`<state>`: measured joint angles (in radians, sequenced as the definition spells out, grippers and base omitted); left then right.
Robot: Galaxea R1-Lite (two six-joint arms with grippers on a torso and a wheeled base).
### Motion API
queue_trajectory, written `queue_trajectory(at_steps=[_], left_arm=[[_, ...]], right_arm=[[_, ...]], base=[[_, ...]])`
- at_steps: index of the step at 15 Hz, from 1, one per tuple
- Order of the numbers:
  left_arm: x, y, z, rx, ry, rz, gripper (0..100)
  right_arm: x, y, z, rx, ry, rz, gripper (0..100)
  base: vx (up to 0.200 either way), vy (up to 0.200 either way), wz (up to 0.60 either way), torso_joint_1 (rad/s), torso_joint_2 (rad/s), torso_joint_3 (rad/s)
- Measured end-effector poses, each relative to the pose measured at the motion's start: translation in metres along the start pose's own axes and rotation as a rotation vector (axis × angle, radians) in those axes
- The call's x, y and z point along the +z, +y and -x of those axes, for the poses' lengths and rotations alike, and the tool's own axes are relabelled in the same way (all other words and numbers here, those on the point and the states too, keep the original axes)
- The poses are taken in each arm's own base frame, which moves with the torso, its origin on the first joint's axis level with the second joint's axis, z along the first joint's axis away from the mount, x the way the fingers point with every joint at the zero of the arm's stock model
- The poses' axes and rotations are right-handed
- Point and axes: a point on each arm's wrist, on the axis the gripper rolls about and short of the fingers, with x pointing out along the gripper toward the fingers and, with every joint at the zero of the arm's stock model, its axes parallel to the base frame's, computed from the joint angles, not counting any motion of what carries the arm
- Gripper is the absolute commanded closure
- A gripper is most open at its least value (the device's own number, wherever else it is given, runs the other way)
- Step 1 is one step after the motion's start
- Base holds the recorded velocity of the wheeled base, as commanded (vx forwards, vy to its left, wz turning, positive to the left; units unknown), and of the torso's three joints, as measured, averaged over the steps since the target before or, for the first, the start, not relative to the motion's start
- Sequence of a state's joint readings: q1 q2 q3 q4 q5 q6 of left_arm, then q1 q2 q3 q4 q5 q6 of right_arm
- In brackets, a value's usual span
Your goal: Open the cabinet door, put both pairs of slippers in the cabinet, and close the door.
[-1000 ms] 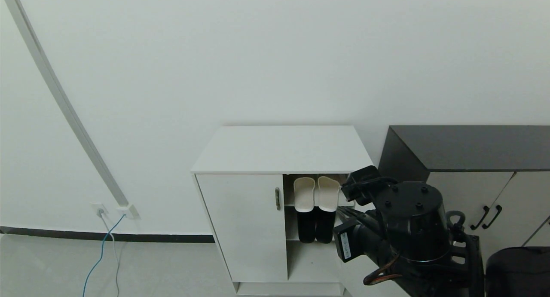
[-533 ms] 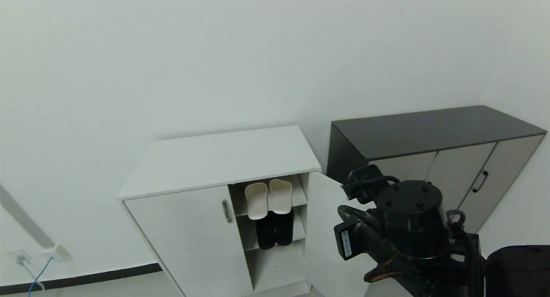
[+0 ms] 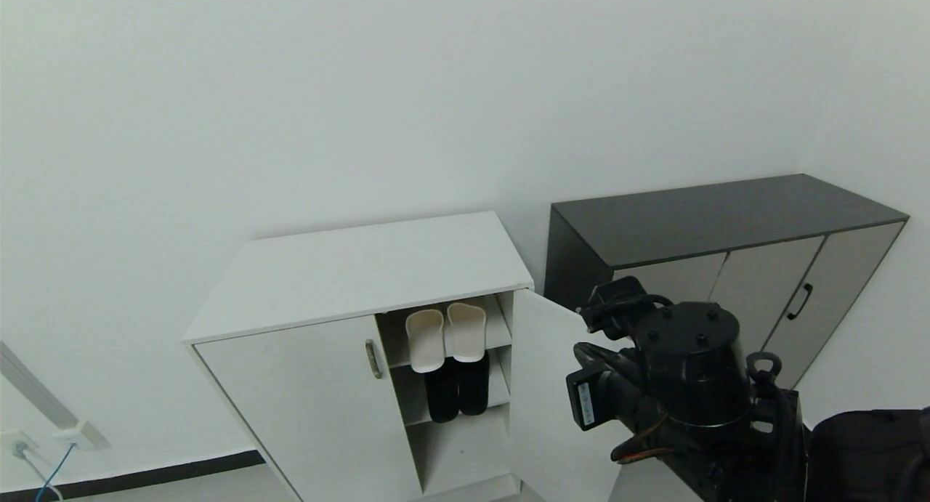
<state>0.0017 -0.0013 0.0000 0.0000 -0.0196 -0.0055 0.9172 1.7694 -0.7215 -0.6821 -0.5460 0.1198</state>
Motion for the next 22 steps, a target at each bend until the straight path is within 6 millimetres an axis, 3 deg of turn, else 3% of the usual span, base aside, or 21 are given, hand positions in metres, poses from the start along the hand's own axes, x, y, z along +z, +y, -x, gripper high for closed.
queue_trajectory(at_steps=[3,9,15,19,22], left_arm=[[0.0,0.0,0.0,-0.001,0.0,-0.001,100],[0.0,0.0,0.0,-0.001,0.0,-0.002,100],[0.0,0.0,0.0,0.0,0.0,-0.002,100],[0.0,0.0,0.0,0.0,0.0,-0.002,100],[0.0,0.0,0.0,0.0,0.0,-0.002,100]], right_arm=[[-0.001,-0.002,-0.002,-0.007,0.003,0.0,100],[-0.002,-0.01,-0.011,-0.044,0.011,-0.007,100],[0.003,-0.078,-0.079,-0.184,0.009,-0.111,100],[-0.012,-0.126,-0.129,-0.275,0.045,-0.157,100],[-0.024,-0.144,-0.148,-0.299,0.071,-0.171,100]], base=[[-0.2,0.0,0.0,0.005,0.0,-0.001],[0.0,0.0,0.0,0.0,0.0,0.0],[0.0,0.0,0.0,0.0,0.0,0.0],[0.0,0.0,0.0,0.0,0.0,0.0],[0.0,0.0,0.0,0.0,0.0,0.0]])
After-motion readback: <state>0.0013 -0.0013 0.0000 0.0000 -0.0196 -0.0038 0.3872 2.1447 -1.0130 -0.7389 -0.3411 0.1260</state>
